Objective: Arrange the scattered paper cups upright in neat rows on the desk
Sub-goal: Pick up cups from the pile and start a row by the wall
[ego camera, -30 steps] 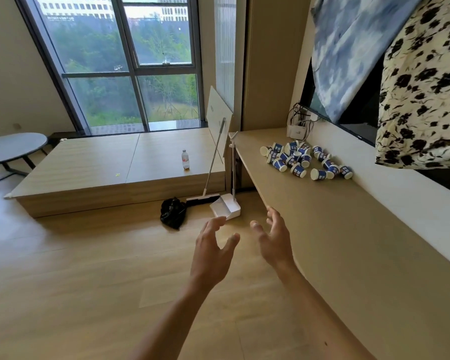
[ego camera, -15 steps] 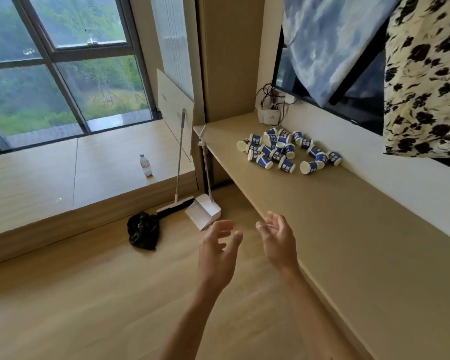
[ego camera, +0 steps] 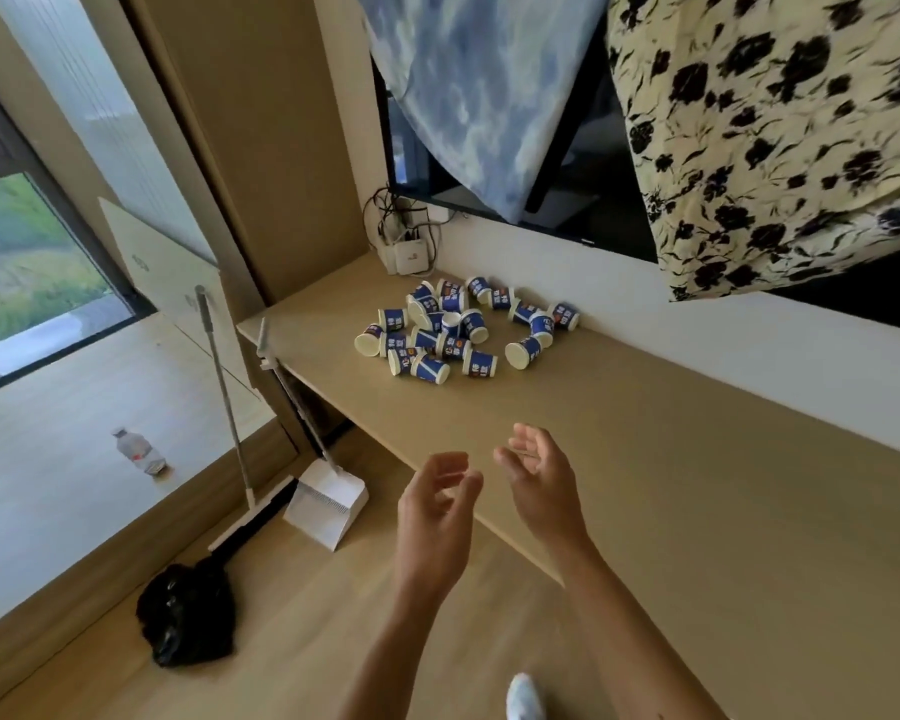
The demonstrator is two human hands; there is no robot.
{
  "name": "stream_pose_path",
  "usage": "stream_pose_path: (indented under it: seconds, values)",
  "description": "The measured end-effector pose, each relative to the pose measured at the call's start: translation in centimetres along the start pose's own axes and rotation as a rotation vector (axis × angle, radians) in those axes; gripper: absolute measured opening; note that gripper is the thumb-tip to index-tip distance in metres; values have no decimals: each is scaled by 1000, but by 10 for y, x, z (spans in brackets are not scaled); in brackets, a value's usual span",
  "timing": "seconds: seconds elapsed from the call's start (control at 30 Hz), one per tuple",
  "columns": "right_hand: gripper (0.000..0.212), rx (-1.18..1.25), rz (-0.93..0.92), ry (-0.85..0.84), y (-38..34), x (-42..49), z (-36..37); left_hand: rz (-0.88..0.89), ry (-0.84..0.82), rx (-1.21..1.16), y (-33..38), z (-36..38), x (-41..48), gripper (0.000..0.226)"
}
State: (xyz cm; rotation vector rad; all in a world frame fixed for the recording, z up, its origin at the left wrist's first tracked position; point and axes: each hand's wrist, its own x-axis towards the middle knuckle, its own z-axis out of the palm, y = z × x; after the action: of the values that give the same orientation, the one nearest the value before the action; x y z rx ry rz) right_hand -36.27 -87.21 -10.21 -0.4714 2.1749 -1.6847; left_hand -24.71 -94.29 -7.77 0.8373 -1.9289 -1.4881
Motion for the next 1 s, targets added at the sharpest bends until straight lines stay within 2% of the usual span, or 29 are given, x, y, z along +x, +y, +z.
stream_pose_path:
  seconds: [0.27, 0.6, 0.73, 0.83, 1.0]
  values:
    - [46, -27, 8, 1, -1, 129, -6, 5, -81, 49, -2, 45, 133, 14]
    - [45, -69, 141, 76, 24, 256, 8, -128, -197, 71, -33, 93, 284, 15]
    - [47, -109, 240, 113, 37, 294, 23, -193, -303, 129, -62, 107, 343, 23]
    - [52, -172, 279, 100, 48, 331, 33, -259, -320, 212, -86, 118, 392, 35]
    - [70, -430, 253, 15, 67, 386, 54, -324, -312, 343, -134, 134, 447, 54]
